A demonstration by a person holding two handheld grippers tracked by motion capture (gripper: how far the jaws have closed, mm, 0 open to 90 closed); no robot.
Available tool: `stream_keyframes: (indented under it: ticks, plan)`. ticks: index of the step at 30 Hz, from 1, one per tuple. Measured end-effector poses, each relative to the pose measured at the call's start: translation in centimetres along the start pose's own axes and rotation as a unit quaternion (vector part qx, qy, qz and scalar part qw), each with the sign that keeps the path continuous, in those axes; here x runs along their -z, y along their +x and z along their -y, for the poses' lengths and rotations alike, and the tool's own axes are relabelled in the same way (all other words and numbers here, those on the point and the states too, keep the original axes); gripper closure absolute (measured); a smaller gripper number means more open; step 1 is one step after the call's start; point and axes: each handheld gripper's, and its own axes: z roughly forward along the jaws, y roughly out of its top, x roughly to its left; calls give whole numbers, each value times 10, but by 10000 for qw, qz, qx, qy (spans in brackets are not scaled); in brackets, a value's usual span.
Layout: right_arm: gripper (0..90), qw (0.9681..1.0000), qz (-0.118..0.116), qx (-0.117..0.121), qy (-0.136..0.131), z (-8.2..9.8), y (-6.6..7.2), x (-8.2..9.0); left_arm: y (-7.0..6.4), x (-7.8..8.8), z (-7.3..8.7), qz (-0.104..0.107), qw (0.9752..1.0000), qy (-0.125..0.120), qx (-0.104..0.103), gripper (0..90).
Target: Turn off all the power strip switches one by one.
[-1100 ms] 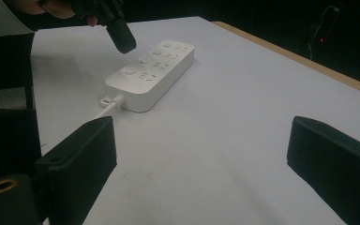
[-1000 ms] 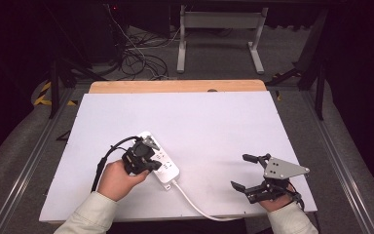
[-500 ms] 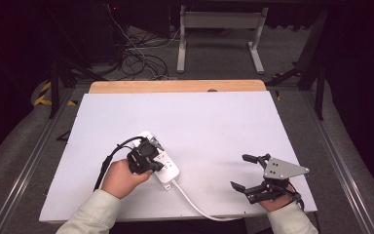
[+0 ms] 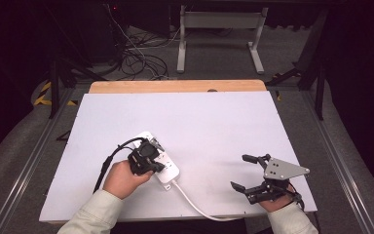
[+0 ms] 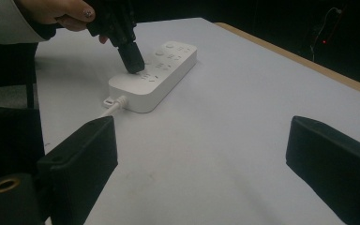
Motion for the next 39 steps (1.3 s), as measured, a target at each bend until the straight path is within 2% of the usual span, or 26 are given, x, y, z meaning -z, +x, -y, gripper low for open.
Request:
stream_keyframes:
  ticks: [6,7,9,13,19,21,28,29,30,31,32,33,39]
  plan:
    - [98,10000,-11,12,8,0,0,0,0,0,2,-28,10000,-66,-1,900]
    - [98,10000,-11,16,6,0,0,0,0,0,2,3,9999,-54,115,900]
    - [97,10000,-11,17,6,0,1,0,0,0,2,6,9999,-59,119,900]
    - [98,10000,-2,22,14,0,1,0,-2,0,2,-112,9999,-43,71,900]
    - [98,10000,-9,27,10,-1,1,0,-3,-1,3,-131,9999,-78,65,900]
    - [98,10000,-12,29,12,-1,1,-1,-6,-2,2,-252,9997,-52,32,900]
    - [97,10000,-5,52,6,-1,1,0,-6,-1,3,-250,9997,-80,-13,900]
    - [98,10000,-7,55,-1,-1,1,0,-7,2,0,-524,9986,-28,-84,900]
    - [97,10000,-11,54,-5,0,0,0,-7,5,-1,-608,9980,-55,-134,900]
    - [98,10000,-13,50,-8,0,0,0,-5,9,-2,-512,9985,-147,-96,900]
    - [98,10000,-12,44,-6,0,0,0,-5,9,-2,-512,9985,-147,-96,900]
    - [98,10000,-8,38,2,0,-1,0,-3,18,-3,-207,9991,-363,7,900]
    - [98,10000,-17,42,22,0,-1,-1,-1,28,-2,-129,9981,-597,30,900]
